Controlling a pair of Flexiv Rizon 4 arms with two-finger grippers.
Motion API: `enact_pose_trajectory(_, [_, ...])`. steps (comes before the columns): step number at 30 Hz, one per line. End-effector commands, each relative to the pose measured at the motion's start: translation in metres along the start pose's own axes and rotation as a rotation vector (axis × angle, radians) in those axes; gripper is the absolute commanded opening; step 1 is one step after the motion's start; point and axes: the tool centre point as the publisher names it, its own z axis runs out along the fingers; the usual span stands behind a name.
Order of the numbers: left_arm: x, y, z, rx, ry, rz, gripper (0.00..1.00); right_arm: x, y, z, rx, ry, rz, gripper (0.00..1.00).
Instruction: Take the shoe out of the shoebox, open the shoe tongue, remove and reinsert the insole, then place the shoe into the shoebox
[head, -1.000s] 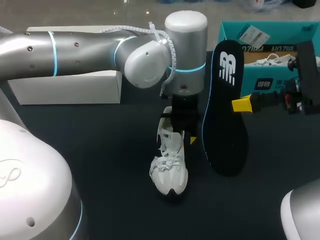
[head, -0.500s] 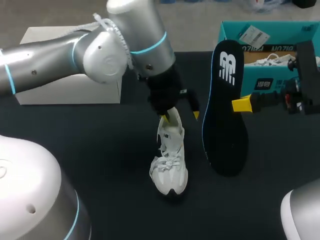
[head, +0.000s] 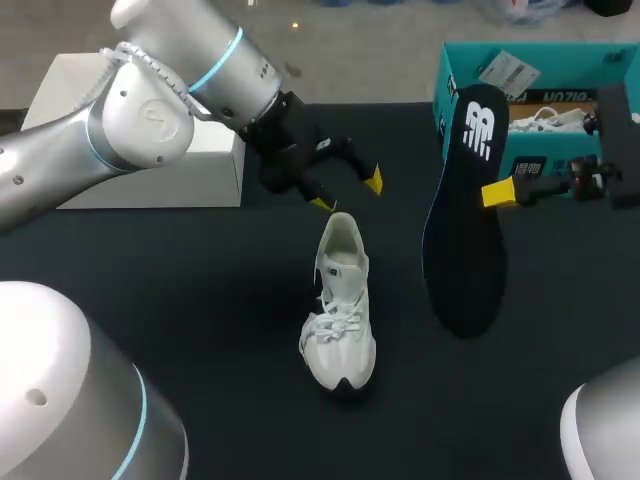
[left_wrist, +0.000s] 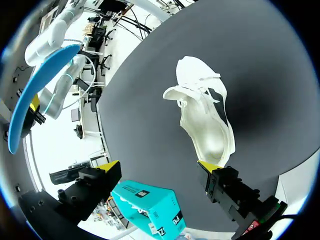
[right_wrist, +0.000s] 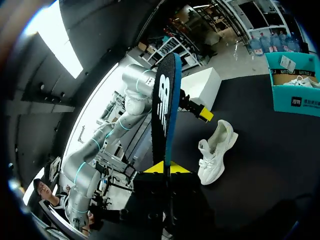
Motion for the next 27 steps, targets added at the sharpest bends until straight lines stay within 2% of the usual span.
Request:
enact_pose_trajectory(1, [-0.004,0.005,-0.007,0.001,-0.076,0.029,1.00,-0.012,0.063,0.009,0.125,0.005,0.054,0.00])
enact_pose_trajectory(3, [-0.008,0.008,-0.010,0.004,-0.082,0.042,1.00,-0.015,0.071,0.007,0.109,0.012,0.092,0.00])
enact_pose_trajectory(5, [-0.011,0.012,-0.012,0.024,-0.082,0.051,1.00,-0.017,0.076,0.005,0.054,0.003,0.083,0.00])
enact_pose_trajectory(6, [-0.012,0.013,-0.013,0.051,-0.061,0.066,1.00,-0.017,0.076,0.005,0.054,0.003,0.083,0.00])
enact_pose_trajectory(20, [-0.012,0.013,-0.013,0.051,-0.061,0.066,1.00,-0.017,0.076,0.005,0.054,0.003,0.083,0.00])
enact_pose_trajectory(22, [-0.013,0.014,-0.015,0.004,-0.140,0.030,1.00,-0.017,0.076,0.005,0.054,0.003,0.083,0.00])
enact_pose_trajectory(24, [-0.018,0.018,-0.022,-0.066,-0.215,0.002,1.00,-0.022,0.082,0.002,0.033,0.039,0.156,0.00])
enact_pose_trajectory(27, [-0.027,0.023,-0.036,-0.160,-0.271,-0.004,1.00,-0.029,0.094,0.002,0.028,0.076,0.196,0.00])
